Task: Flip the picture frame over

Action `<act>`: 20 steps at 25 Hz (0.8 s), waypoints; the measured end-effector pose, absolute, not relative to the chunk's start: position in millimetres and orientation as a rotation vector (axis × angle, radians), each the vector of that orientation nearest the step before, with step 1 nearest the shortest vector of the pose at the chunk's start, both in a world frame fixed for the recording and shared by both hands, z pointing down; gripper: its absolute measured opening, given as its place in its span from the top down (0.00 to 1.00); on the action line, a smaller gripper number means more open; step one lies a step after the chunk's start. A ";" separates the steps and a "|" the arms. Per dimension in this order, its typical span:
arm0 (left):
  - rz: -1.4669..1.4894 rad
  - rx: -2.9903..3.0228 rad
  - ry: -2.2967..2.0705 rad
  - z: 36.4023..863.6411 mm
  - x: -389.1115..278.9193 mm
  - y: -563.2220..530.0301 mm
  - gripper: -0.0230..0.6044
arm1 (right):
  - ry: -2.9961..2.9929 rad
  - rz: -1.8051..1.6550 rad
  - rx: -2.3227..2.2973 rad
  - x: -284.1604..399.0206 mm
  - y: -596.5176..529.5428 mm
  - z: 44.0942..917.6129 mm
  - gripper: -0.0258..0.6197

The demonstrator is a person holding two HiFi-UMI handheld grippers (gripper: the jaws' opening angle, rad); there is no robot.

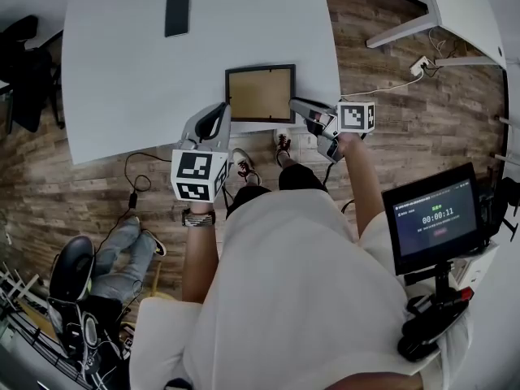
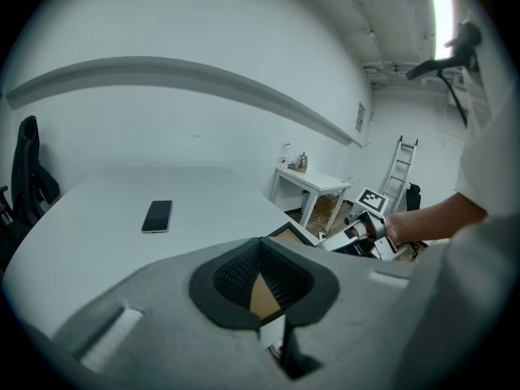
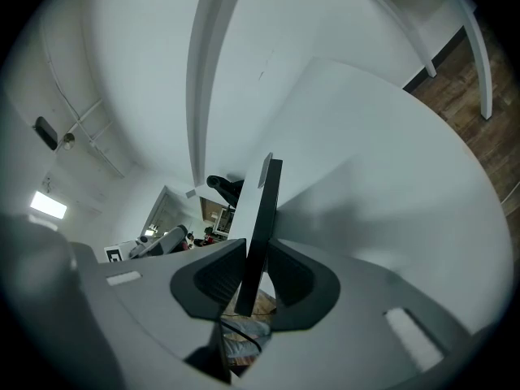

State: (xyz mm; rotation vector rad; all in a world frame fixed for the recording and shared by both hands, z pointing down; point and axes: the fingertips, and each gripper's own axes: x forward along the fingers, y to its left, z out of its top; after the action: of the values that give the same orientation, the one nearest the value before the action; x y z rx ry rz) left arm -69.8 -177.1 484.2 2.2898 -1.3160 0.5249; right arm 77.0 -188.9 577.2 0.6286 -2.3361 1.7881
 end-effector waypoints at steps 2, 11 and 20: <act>0.535 2.279 -1.304 492.0 -72.8 -187.5 0.96 | -2.313 1.804 0.633 74.0 -198.0 589.0 0.83; 0.551 2.260 -1.278 502.8 -71.0 -190.3 0.96 | -2.243 1.830 0.653 75.5 -190.9 618.6 0.82; 0.562 2.259 -1.264 505.3 -67.1 -185.1 0.96 | -2.189 1.788 0.667 78.1 -183.6 638.1 0.82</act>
State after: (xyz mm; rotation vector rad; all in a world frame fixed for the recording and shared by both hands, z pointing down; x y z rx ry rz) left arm -67.1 -185.1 505.3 2.2590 -1.2636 0.5621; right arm 78.1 -183.6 638.1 0.6672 -2.1892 1.7876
